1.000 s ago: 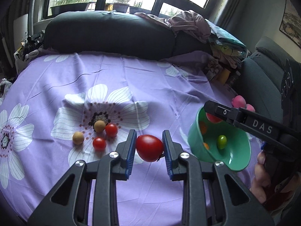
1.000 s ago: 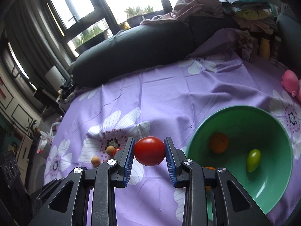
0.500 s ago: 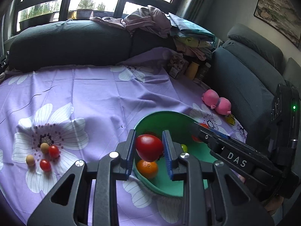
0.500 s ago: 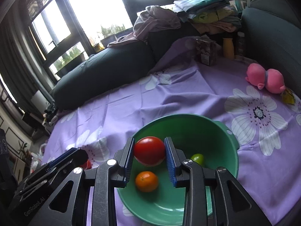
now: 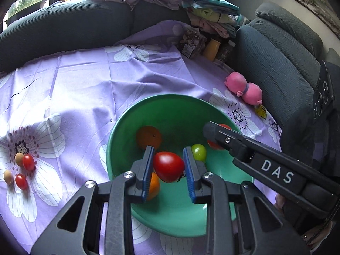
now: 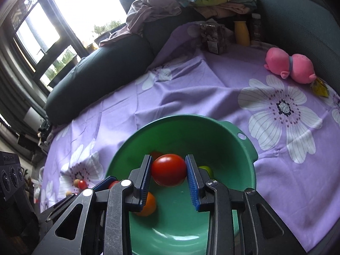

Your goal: Organize fruits

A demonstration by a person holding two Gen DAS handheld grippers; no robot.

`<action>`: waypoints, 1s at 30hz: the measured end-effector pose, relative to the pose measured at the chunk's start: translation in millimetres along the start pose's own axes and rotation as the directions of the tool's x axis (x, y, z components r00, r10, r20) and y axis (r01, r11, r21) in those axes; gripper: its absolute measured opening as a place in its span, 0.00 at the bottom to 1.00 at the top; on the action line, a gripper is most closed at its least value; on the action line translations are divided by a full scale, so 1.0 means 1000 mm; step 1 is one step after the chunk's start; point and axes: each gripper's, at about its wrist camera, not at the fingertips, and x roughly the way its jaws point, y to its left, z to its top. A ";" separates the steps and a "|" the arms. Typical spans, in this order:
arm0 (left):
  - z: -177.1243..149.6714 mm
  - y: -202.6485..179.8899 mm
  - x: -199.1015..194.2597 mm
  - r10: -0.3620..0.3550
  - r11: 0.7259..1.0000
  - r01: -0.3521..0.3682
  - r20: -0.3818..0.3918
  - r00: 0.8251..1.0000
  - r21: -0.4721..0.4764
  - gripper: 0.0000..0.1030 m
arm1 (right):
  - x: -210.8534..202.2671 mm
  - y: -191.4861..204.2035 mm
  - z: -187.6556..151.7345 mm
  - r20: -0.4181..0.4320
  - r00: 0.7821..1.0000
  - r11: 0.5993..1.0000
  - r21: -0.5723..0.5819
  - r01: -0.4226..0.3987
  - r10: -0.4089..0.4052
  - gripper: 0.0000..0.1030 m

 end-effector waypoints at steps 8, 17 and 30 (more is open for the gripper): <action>-0.005 -0.002 0.010 0.000 1.000 0.000 -0.033 0.999 0.005 0.27 | 0.011 -0.002 -0.001 -0.039 0.999 1.000 0.003 0.019 -0.019 0.33; -0.003 0.007 0.000 -0.006 1.000 0.005 -0.038 0.999 -0.016 0.29 | 0.011 -0.004 -0.001 -0.042 0.999 1.000 0.013 0.013 -0.012 0.33; -0.001 0.069 -0.093 0.078 0.991 -0.062 0.134 0.988 -0.115 0.55 | -0.013 0.034 -0.002 0.043 0.994 0.994 -0.040 -0.097 0.099 0.47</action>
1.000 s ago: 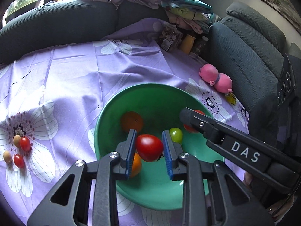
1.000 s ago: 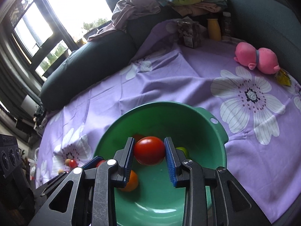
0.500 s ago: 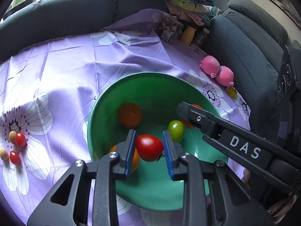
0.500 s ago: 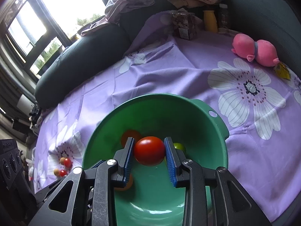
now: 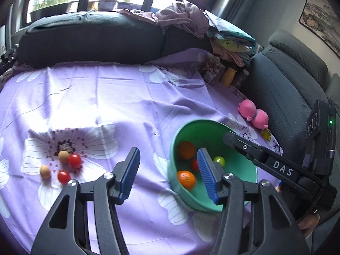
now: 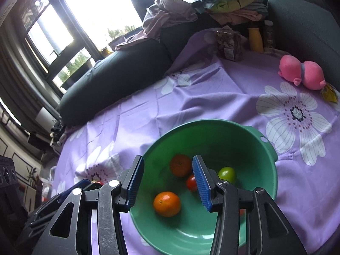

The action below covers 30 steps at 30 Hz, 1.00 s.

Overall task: Organize fruits
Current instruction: 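Move the right gripper to another red tomato and close on it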

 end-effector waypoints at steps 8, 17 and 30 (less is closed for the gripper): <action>0.004 0.077 -0.026 0.104 0.985 -0.103 0.001 0.995 -0.142 0.55 | 0.019 0.063 0.001 -0.075 0.991 0.990 -0.073 -0.118 0.112 0.47; -0.014 0.138 -0.013 0.128 0.944 -0.142 -0.066 0.990 -0.297 0.53 | 0.081 0.123 -0.012 -0.265 0.942 0.969 -0.084 -0.233 0.204 0.47; -0.034 0.163 0.028 0.132 0.936 -0.177 -0.163 0.978 -0.305 0.38 | 0.171 0.157 -0.048 -0.461 0.881 0.973 -0.127 -0.190 0.111 0.42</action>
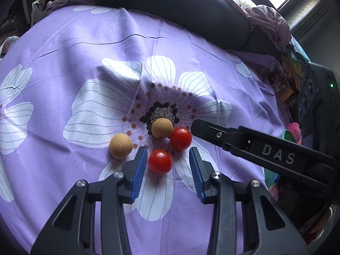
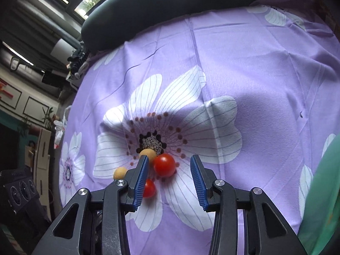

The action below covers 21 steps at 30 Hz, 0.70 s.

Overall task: Organize fruits
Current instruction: 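Move the right gripper to another red tomato and close on it, then lift and carry the red tomato with the right gripper over the bowl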

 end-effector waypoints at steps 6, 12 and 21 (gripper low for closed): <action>-0.004 -0.001 0.016 0.031 0.999 -0.030 -0.029 0.999 0.020 0.30 | 0.015 0.009 -0.002 -0.036 0.999 0.999 -0.048 0.014 -0.016 0.37; -0.006 -0.002 0.024 0.057 0.998 -0.056 -0.027 0.998 0.024 0.27 | 0.028 0.014 -0.002 -0.049 0.997 0.995 -0.084 0.056 -0.061 0.32; -0.011 -0.009 0.020 0.074 0.995 -0.075 0.005 0.997 0.062 0.25 | 0.029 0.015 -0.005 -0.019 0.996 0.991 -0.111 0.081 -0.083 0.28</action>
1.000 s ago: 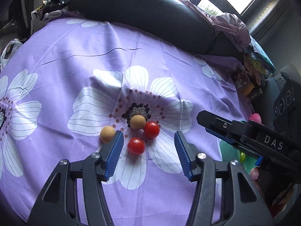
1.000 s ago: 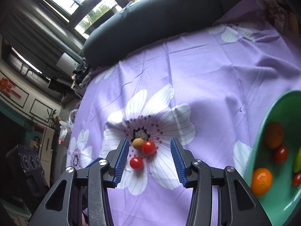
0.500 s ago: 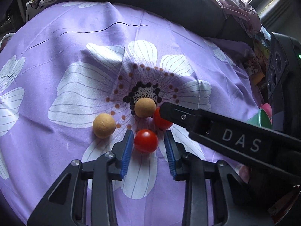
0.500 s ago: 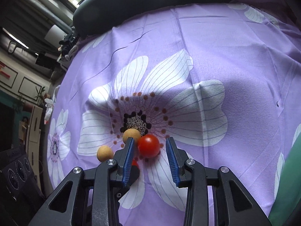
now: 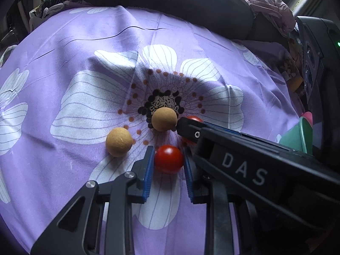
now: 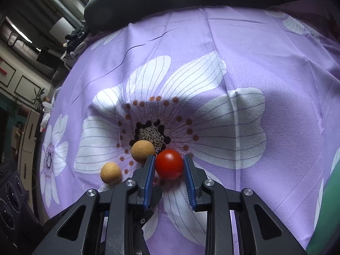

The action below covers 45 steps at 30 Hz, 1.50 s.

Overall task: Organize fruits
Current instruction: 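Lift and carry the red tomato with the right gripper over the bowl, then open the right gripper to release the red tomato into the bowl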

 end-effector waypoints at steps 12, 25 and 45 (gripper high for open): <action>0.001 -0.048 -0.073 -0.059 0.993 0.037 0.200 0.978 0.111 0.26 | -0.098 -0.008 -0.019 0.235 0.972 1.000 -0.029 0.009 -0.002 0.28; -0.013 -0.132 -0.114 -0.235 0.941 0.148 0.275 0.932 0.303 0.26 | -0.205 -0.045 -0.060 0.488 0.871 0.998 0.055 0.044 -0.065 0.28; -0.028 -0.221 -0.048 -0.328 0.880 0.278 0.070 0.942 0.384 0.26 | -0.221 -0.147 -0.079 0.445 0.845 0.939 0.296 0.172 -0.295 0.28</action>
